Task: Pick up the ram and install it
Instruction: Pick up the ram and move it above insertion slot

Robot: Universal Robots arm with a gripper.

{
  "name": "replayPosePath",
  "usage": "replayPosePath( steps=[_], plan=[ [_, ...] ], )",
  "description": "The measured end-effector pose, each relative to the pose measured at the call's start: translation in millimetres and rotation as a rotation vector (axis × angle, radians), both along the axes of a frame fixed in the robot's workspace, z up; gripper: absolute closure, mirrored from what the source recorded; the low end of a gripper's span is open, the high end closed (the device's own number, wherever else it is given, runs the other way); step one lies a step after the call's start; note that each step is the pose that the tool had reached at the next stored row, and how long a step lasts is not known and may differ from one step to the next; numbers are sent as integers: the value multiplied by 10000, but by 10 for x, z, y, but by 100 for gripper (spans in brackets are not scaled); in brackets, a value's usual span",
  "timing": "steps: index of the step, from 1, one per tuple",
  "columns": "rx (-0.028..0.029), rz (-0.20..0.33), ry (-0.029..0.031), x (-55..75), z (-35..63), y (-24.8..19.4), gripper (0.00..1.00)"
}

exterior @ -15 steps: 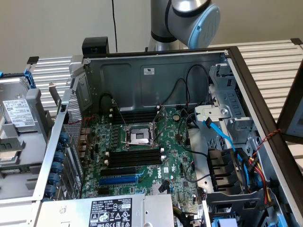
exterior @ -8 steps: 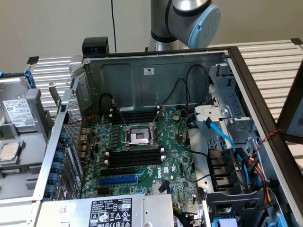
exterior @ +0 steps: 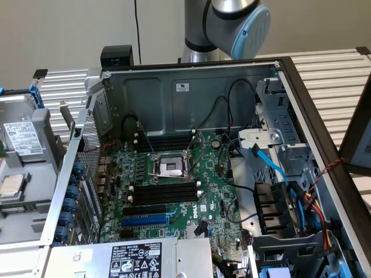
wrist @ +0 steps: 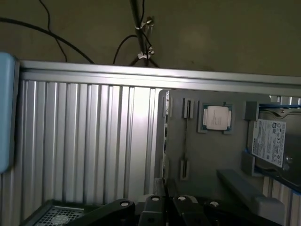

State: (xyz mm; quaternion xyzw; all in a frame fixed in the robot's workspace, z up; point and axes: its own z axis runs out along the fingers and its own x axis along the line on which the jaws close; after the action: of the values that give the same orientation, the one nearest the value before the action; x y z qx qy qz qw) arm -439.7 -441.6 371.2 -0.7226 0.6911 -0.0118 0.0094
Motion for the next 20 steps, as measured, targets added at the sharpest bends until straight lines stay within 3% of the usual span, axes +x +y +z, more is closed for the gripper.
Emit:
replayPosePath(
  steps=[7,20],
  plan=[
    [10,1,4,9,23,-3,87],
    [25,-1,2,584,51,-12,87]
  ],
)
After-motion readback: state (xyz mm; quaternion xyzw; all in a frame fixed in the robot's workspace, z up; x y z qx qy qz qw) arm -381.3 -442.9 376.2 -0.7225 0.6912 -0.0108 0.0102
